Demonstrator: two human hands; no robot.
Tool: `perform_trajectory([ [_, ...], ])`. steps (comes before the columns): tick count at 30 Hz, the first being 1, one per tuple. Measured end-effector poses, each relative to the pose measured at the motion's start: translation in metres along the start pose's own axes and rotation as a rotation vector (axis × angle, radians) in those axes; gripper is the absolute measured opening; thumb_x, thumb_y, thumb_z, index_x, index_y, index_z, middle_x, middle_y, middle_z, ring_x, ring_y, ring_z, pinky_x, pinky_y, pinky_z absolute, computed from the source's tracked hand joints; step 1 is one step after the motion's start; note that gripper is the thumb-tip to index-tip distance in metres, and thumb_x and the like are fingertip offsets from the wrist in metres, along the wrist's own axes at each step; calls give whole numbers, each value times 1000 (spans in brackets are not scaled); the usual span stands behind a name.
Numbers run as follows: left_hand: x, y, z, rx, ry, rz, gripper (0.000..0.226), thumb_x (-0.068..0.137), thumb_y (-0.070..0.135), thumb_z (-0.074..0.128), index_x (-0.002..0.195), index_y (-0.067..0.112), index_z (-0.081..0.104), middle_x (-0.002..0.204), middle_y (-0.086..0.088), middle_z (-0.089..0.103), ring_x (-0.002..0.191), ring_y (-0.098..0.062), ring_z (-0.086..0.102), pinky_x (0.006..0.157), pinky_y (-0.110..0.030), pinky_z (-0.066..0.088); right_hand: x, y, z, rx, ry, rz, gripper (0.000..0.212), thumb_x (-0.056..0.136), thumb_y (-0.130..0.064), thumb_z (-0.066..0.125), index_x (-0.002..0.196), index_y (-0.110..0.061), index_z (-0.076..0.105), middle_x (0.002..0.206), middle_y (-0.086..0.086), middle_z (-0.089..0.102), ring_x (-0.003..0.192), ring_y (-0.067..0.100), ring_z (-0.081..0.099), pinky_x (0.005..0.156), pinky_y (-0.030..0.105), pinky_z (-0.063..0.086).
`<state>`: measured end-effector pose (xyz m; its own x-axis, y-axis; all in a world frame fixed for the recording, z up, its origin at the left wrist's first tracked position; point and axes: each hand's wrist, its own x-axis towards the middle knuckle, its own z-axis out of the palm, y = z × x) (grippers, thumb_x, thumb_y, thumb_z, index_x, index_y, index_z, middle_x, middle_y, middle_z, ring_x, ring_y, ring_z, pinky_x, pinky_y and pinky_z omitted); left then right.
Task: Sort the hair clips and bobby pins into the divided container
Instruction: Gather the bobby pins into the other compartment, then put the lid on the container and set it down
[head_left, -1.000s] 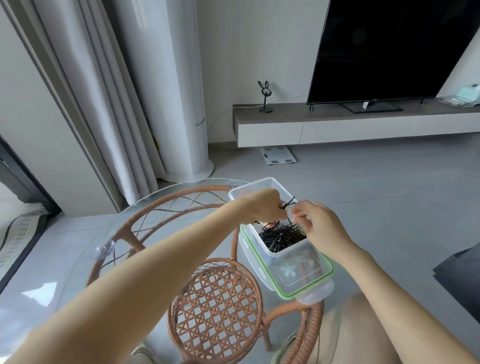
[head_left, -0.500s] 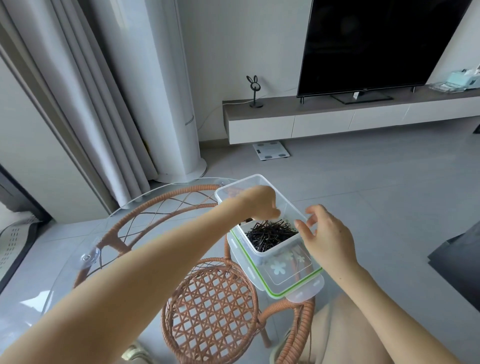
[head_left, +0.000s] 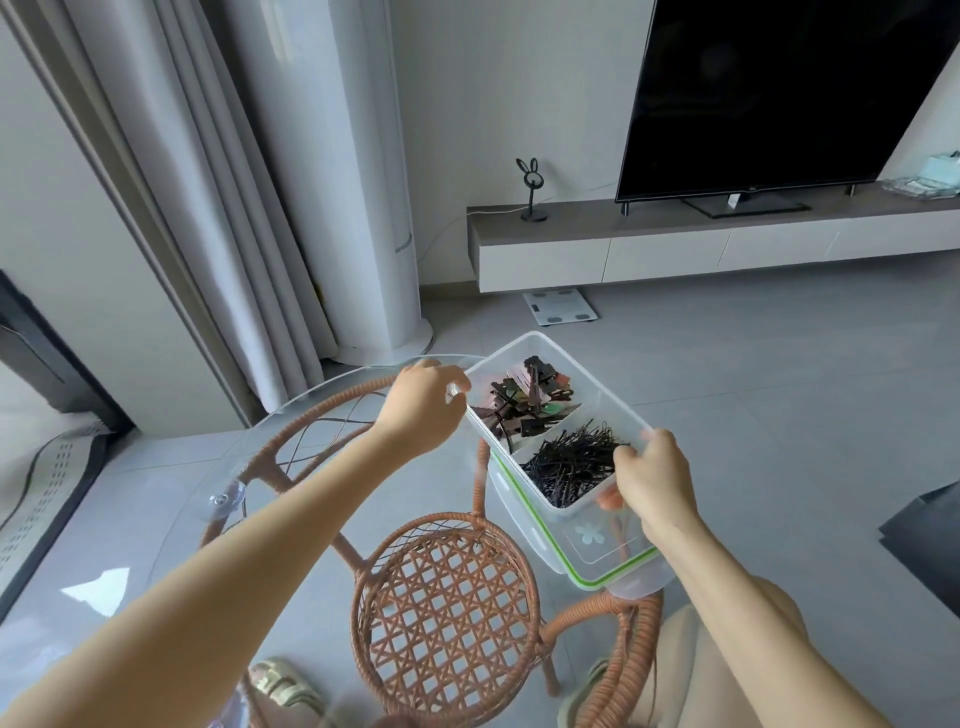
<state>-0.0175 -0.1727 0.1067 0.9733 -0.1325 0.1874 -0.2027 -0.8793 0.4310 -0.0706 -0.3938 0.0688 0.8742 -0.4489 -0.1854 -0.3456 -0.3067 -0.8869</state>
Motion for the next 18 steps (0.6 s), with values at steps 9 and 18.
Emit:
perform_trajectory([
  [9,-29,-54,-39,-5,98,-194,46,98,29,35,142,16,31,134,-15,53,114,-33,56,88,-36,44,-30,-51,42,-174,-514,-206,27,87,1,34,107,-9,47,70,8,55,36,20,54,27,19,23],
  [18,-81,-114,-29,193,-127,-272,33,98,24,33,100,11,63,90,-10,68,74,-26,60,67,-35,49,-36,-27,60,-455,-627,-440,44,94,-27,45,137,-18,37,80,-4,61,48,5,57,46,21,44],
])
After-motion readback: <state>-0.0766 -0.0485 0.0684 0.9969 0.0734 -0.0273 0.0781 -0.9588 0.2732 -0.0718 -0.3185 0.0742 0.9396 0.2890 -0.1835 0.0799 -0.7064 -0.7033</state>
